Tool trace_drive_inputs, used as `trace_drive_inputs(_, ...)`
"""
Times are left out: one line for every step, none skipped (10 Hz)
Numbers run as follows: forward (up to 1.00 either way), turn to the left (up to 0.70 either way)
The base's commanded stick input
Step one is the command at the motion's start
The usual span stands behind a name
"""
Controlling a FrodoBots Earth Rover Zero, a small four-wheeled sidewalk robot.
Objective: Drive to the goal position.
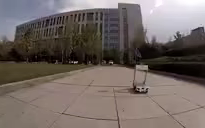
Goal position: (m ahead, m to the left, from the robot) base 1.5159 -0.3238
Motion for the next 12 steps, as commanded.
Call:
trace_drive_inputs(1.0,0.0)
trace_drive_inputs(1.0,0.0)
trace_drive_inputs(1.0,0.0)
trace_drive_inputs(1.0,0.0)
trace_drive_inputs(1.0,0.0)
trace_drive_inputs(1.0,0.0)
trace_drive_inputs(1.0,0.0)
trace_drive_inputs(1.0,0.0)
trace_drive_inputs(1.0,0.0)
trace_drive_inputs(1.0,0.0)
trace_drive_inputs(1.0,0.0)
trace_drive_inputs(1.0,0.0)
